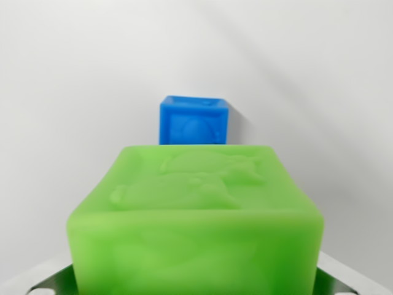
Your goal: Stack cube
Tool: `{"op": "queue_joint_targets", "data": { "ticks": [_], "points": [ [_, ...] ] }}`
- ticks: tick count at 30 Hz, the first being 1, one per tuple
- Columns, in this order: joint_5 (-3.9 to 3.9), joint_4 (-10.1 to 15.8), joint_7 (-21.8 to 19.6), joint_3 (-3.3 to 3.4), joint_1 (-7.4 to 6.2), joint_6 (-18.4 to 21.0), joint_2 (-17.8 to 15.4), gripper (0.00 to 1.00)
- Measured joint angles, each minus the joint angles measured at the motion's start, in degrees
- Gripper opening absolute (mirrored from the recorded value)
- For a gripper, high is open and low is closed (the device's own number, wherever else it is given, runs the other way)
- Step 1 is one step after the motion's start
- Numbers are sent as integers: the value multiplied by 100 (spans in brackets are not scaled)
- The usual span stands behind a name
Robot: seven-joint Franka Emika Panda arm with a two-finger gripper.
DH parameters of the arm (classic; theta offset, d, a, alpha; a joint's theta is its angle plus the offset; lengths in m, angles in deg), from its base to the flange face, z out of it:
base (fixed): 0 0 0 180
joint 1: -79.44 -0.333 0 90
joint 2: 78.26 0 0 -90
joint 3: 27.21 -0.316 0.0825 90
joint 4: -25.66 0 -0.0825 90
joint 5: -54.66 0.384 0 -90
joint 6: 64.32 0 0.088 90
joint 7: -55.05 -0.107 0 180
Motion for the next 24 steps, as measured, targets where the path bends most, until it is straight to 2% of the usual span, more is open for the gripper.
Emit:
{"op": "queue_joint_targets", "data": {
  "ticks": [8, 24],
  "points": [
    [54, 74, 49, 0, -1, -392, 336, 0],
    [240, 125, 190, -17, -3, -1097, 997, 0]
  ]
}}
